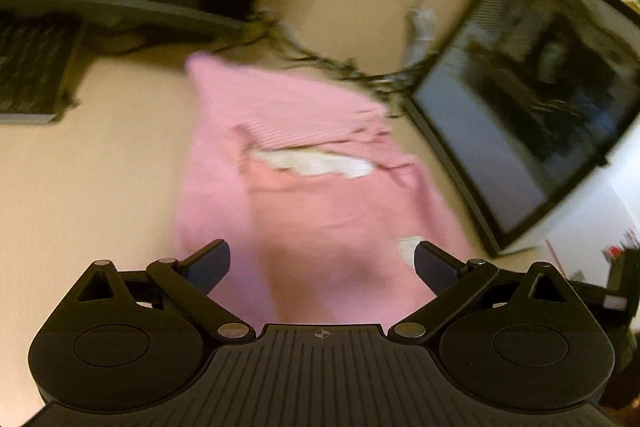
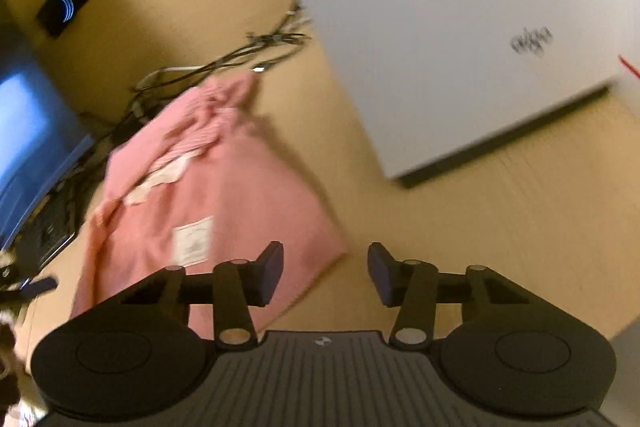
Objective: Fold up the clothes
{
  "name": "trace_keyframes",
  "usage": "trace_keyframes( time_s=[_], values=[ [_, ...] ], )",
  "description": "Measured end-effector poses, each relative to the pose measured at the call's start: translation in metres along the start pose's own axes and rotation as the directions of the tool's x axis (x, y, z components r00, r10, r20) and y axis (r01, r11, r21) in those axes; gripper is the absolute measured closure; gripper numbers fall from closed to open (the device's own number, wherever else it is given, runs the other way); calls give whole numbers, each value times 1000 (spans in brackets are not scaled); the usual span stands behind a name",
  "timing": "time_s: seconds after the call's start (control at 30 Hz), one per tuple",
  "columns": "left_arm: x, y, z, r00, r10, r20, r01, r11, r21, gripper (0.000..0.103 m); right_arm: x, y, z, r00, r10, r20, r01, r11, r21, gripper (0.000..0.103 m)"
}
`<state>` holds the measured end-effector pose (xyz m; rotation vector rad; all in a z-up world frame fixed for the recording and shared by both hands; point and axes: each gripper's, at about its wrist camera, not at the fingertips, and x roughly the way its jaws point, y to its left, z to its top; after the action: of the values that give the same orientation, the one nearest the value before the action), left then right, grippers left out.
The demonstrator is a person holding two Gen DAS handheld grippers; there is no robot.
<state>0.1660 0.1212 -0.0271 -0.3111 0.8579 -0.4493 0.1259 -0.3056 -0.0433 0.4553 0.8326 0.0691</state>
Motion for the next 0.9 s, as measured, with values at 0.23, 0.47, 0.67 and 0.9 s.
trace_keyframes(
  time_s=[0.23,0.47,0.67,0.9],
  values=[
    [2,11,1,1000,6,-14,-6,999,-49,2,28,38,-1,1000,0,11,2,979,-202,96],
    [10,-15,13,997,-72,-29,73,997,40,2,-26,118,-12,988,80,134,44,679,-733,97],
    [52,-53,43,978,-192,-78,199,975,100,2,0,157,-72,998,58,-41,-56,300,-952,97],
    [125,-99,35,984,-48,-170,97,951,294,3,-3,155,-79,995,34,-94,-99,266,-959,90]
  ],
)
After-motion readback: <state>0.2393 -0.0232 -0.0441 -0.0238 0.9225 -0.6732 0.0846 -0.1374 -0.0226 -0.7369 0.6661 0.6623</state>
